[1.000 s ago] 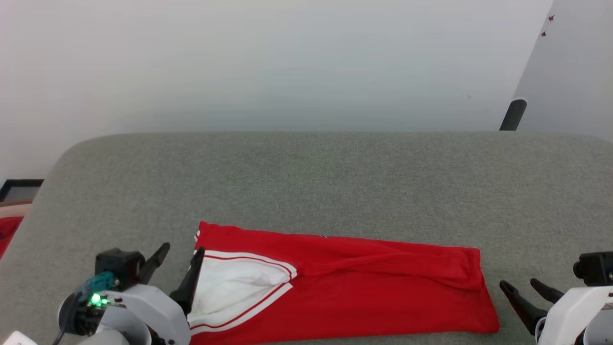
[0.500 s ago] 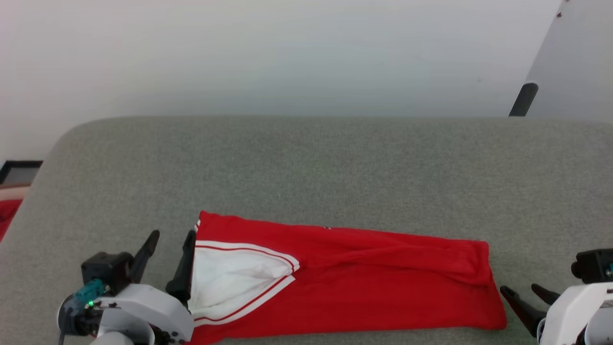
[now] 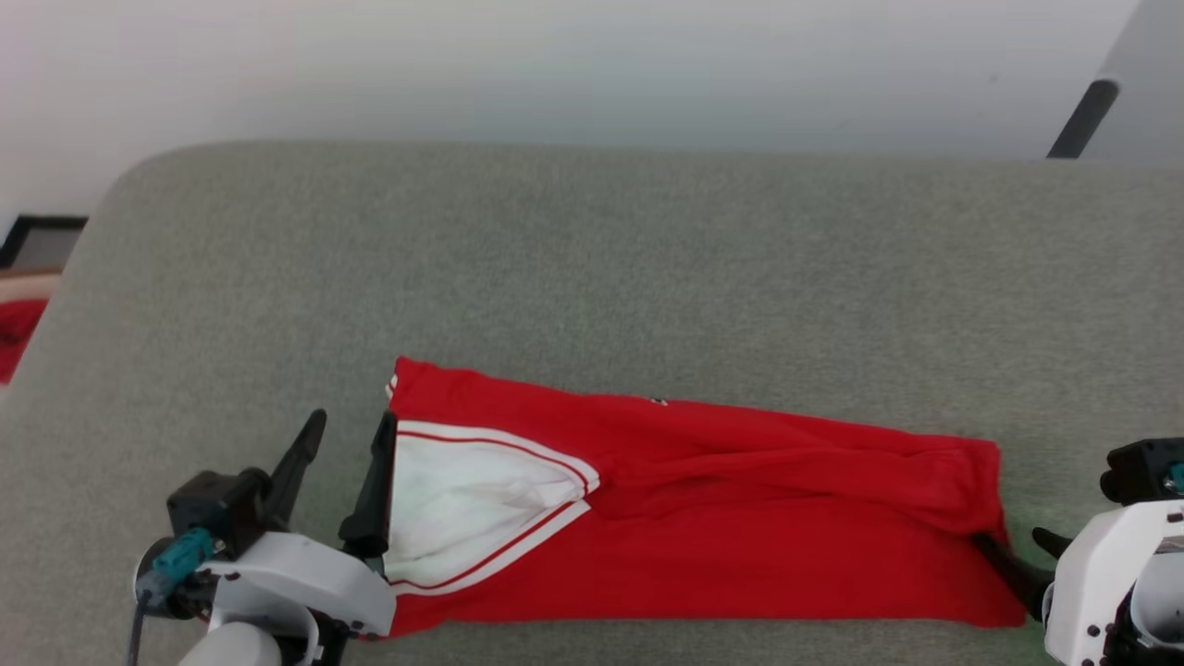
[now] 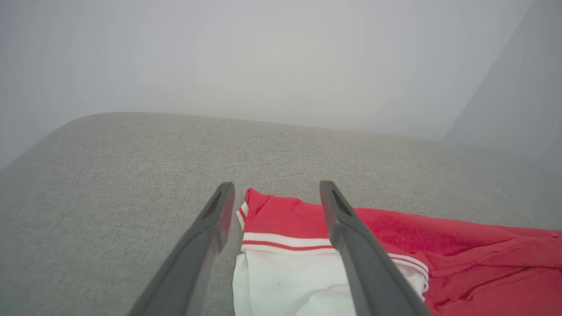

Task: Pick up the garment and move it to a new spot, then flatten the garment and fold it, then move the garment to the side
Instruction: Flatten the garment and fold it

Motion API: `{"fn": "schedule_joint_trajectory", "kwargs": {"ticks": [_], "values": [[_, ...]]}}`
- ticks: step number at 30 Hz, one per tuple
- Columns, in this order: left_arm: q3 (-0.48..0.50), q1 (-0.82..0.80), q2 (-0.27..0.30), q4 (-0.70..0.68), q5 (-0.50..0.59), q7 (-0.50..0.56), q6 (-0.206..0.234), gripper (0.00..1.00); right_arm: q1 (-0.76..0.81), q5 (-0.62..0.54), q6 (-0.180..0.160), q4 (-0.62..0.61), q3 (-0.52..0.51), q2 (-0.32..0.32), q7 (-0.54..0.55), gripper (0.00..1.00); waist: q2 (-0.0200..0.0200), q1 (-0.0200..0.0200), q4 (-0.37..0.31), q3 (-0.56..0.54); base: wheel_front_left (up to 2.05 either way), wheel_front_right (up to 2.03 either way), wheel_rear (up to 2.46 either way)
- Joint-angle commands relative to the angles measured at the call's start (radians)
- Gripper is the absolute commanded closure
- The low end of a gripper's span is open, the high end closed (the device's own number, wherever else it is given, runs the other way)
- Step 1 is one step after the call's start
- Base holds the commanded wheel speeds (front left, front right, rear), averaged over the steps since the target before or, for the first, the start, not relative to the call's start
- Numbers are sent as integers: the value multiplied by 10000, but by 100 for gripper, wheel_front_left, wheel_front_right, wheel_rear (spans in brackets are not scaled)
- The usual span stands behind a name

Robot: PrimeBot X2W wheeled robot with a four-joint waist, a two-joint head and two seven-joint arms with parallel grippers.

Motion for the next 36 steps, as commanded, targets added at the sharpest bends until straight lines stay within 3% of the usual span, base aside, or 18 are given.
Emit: {"fn": "schedule_joint_trajectory", "kwargs": {"ticks": [1, 18, 19, 20, 21, 36], "values": [[60, -81, -80, 43, 147, -9, -90, 0, -225, -94, -11, 21, 11, -30, 51, 0, -1, 0, 230, 320, 0, 0, 0], [684, -415, -751, 353, 747, -10, -651, 0, -1022, -114, -11, 1582, 701, 129, 756, 0, -1, 0, 629, 1085, 0, 0, 0], [738, -410, -784, 371, 751, -10, -680, 0, -1025, -52, -11, 1680, 767, 158, 869, 12, -1, 0, 635, 1101, 0, 0, 0], [800, -403, -827, 384, 767, -10, -706, 0, -1035, -12, -11, 1760, 812, 154, 976, 76, -1, 0, 640, 1112, 0, 0, 0], [847, -391, -857, 408, 794, -10, -741, 0, -1067, -10, -11, 1821, 846, 136, 1082, 100, -1, 0, 645, 1120, 0, 0, 0], [1571, -127, -1238, 797, 1192, -10, -1189, 0, -1554, 214, -11, 1685, 385, -158, 1312, 100, -1, 0, 466, 818, 0, 0, 0]]}}
